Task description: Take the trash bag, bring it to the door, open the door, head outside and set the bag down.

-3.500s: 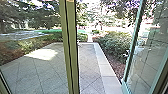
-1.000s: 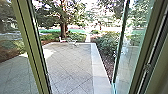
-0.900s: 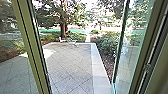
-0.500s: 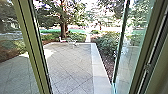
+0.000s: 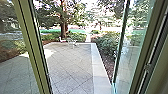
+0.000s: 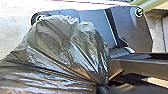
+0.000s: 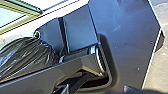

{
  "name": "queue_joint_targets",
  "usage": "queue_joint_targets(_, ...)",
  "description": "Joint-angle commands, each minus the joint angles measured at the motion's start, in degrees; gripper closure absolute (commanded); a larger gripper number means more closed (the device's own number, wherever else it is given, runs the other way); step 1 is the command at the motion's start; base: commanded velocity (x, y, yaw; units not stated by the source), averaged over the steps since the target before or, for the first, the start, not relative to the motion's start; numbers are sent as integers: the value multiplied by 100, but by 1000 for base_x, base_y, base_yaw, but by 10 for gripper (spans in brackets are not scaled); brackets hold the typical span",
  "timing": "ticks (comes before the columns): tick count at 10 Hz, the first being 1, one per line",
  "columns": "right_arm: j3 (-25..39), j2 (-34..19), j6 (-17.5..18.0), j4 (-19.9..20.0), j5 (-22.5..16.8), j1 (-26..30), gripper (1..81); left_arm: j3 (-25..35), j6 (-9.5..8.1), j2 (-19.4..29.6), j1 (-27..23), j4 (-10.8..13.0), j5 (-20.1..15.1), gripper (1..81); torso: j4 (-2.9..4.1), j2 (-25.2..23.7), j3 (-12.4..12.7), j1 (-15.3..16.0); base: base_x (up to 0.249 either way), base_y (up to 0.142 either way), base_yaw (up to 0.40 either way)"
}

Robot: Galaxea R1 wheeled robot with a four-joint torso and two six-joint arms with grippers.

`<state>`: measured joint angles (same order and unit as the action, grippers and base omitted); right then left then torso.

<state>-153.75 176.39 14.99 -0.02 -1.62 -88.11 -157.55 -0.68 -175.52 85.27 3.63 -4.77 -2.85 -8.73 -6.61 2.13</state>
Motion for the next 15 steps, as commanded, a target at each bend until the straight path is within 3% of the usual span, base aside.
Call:
queue_joint_targets(1, 57, 110, -23, -68, -339, 237, 10, 22, 16, -1, -340, 41, -288, 811, 0, 0, 0, 0, 70, 0, 0)
queue_joint_targets(11, 30, 119, -23, -68, -339, 237, 10, 22, 24, 8, -332, 41, -279, 811, 0, -5, 2, -9, 84, 0, 0)
queue_joint_targets(15, 30, 119, -23, -68, -303, 237, 10, 22, 24, 8, -340, 41, -279, 811, 0, -5, 2, -11, 93, -75, 0)
